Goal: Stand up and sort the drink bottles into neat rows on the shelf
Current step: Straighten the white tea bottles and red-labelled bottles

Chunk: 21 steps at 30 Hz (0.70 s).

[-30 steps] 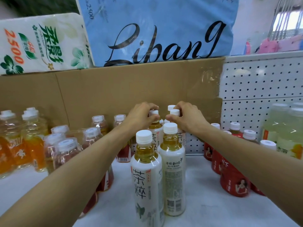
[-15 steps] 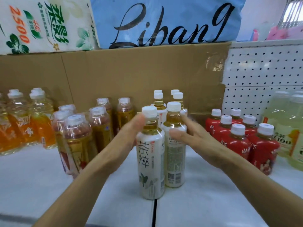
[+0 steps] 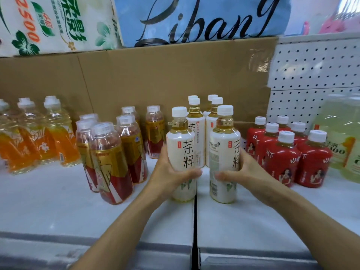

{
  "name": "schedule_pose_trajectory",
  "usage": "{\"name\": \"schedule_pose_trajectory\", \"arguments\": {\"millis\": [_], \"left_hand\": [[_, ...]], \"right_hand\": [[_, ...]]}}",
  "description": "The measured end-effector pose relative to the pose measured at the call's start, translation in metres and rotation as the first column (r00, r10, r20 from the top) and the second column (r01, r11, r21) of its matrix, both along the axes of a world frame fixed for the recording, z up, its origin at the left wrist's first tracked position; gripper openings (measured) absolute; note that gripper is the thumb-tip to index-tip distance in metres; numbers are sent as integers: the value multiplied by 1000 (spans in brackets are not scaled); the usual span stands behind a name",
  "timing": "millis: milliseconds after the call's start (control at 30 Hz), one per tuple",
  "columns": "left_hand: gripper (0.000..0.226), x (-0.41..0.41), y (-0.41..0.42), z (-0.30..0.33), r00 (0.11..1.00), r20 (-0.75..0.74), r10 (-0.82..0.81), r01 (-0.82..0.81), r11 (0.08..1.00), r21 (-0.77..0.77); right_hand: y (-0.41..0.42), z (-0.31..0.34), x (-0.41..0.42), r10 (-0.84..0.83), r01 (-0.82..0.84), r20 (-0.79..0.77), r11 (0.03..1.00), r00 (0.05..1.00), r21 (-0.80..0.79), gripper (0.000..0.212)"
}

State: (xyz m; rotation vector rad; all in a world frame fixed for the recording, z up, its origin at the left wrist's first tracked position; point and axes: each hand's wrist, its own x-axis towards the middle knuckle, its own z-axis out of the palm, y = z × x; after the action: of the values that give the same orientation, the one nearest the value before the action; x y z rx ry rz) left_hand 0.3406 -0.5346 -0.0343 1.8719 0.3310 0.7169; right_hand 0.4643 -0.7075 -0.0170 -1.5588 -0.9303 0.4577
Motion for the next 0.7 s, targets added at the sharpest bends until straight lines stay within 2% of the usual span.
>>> {"name": "schedule_pose_trajectory", "arguments": {"millis": [67,133,267,367,433,500,700], "left_hand": [[88,-6,5,-10,988,-126,-84,85,996,5],[84,-7,9,-16,983,-160,-94,98,995,15],[94,1,8,-22,992,-123,-41,48,997,55],[101,2,9,-28,991,-118,-55,63,995,72],[97,2,11,-30,988,-139,-63,75,993,88],[90,2,12,-33,987,-150,-57,72,993,95],[77,17,10,-20,971,-226,-78,107,988,116]], "right_hand": [[-4,-3,5,59,-62,-36,994,998,-88,60],[-2,-6,6,19,-19,1,994,1000,-108,58],[9,-15,2,-193,195,172,981,966,7,81],[4,-21,6,-144,154,217,988,965,-29,89],[-3,-24,7,-37,75,234,985,972,-154,87],[-6,-28,7,-9,69,262,973,965,-222,82],[1,-33,9,-115,168,304,973,946,-156,68]]}}
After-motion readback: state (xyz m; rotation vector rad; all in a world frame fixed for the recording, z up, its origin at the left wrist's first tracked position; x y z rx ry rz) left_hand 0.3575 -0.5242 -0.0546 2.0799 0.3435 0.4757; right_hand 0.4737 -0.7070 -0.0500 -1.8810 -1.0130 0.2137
